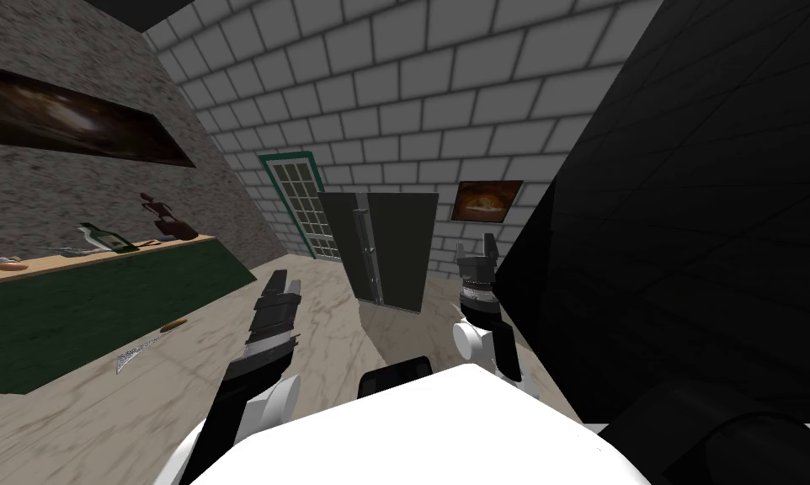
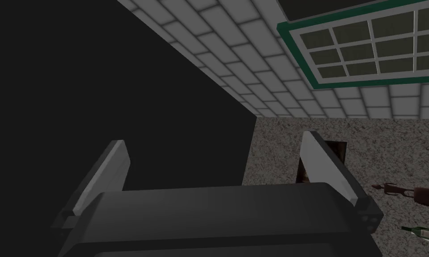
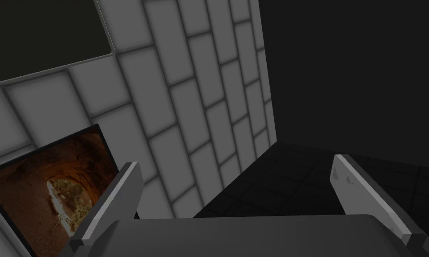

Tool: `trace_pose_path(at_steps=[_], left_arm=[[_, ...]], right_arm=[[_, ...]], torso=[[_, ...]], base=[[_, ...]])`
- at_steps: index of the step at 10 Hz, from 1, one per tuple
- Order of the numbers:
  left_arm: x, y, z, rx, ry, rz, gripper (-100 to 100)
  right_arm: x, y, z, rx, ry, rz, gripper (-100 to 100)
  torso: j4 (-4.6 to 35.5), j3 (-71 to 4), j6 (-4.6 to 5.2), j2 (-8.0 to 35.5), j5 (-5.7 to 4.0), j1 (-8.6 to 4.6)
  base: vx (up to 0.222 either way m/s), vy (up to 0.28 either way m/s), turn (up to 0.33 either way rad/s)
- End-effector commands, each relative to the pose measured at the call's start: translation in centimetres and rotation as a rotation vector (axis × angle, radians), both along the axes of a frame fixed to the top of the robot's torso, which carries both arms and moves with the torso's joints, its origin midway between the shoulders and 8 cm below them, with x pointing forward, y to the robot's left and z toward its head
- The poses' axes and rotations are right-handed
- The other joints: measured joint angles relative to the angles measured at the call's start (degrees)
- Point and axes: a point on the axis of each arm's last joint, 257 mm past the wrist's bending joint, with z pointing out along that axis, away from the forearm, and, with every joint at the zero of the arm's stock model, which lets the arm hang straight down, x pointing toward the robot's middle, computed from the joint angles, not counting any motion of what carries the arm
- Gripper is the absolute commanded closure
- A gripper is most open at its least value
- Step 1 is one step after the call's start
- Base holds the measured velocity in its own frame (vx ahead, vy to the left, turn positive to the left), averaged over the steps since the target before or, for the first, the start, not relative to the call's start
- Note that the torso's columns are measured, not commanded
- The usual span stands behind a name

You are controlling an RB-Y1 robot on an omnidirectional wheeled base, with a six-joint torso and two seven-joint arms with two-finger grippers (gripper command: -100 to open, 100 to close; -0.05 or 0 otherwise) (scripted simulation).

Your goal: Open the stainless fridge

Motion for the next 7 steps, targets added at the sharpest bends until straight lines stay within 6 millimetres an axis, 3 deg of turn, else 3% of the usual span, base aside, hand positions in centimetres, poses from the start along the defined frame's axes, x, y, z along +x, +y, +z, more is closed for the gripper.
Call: trace_pose_path(at_steps=[1, 7], left_arm=[[0.00, 0.00, 0.00, 0.000, 0.000, 0.000, 0], [0.00, 0.00, 0.02, 0.000, 0.000, 0.000, 0]], right_arm=[[0.00, 0.00, 0.00, 0.000, 0.000, 0.000, 0], [-0.01, 0.00, 0.01, 0.000, 0.000, 0.000, 0]], torso=[[2.35, -4.67, 0.00, 2.32, 0.00, 0.00], [26.91, -53.81, 0.00, 26.93, 0.00, 0.00]], base=[[0.000, 0.000, 0.000], [0.000, 0.000, 0.000]])
